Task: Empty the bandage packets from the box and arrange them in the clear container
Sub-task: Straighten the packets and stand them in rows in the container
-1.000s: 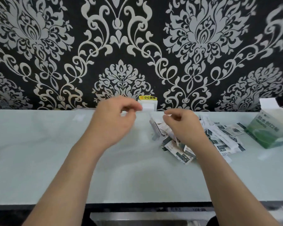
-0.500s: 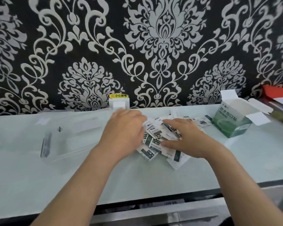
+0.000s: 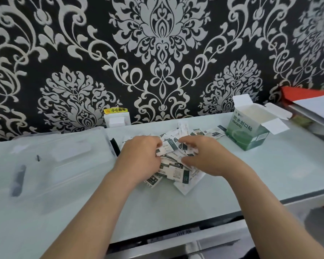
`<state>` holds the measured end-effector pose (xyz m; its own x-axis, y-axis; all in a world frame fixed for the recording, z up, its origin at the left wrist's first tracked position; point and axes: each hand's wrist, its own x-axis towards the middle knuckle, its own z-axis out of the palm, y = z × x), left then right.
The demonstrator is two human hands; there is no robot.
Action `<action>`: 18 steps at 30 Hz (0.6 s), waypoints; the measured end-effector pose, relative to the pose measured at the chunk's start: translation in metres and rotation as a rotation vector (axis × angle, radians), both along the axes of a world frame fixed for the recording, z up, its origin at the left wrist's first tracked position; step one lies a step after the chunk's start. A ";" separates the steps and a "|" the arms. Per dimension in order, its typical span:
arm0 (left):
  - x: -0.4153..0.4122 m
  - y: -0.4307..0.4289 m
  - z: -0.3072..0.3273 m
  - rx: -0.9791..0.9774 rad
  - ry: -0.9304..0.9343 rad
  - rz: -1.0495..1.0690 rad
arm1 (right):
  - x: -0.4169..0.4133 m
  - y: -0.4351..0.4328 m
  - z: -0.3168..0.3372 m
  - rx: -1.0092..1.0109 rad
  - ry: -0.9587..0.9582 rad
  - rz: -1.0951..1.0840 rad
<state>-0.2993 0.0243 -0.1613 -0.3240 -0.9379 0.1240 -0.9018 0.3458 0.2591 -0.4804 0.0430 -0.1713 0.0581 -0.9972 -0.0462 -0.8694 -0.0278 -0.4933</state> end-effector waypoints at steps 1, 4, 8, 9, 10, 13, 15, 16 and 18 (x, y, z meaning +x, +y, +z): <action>0.002 0.001 0.003 -0.008 -0.008 0.006 | 0.000 0.000 0.001 -0.008 -0.027 -0.014; 0.005 0.003 0.009 -0.094 -0.031 0.008 | 0.001 -0.001 0.002 -0.066 -0.128 -0.079; 0.005 0.001 0.006 -0.191 -0.042 0.062 | 0.009 -0.002 0.000 -0.134 -0.267 -0.166; 0.006 -0.001 0.006 -0.227 -0.039 0.073 | 0.012 -0.002 0.000 -0.145 -0.295 -0.184; 0.007 -0.003 0.005 -0.265 -0.047 0.078 | 0.015 -0.003 0.000 -0.147 -0.309 -0.186; 0.009 -0.007 0.003 -0.289 -0.033 0.085 | 0.024 -0.003 -0.003 -0.135 -0.271 -0.133; 0.011 -0.010 0.000 -0.249 0.028 0.090 | 0.030 -0.004 -0.006 -0.151 -0.277 -0.126; 0.011 -0.010 -0.002 -0.227 0.052 0.091 | 0.032 -0.005 -0.007 -0.158 -0.313 -0.138; 0.008 -0.009 -0.004 -0.199 0.067 0.072 | 0.039 -0.005 -0.005 -0.113 -0.549 -0.194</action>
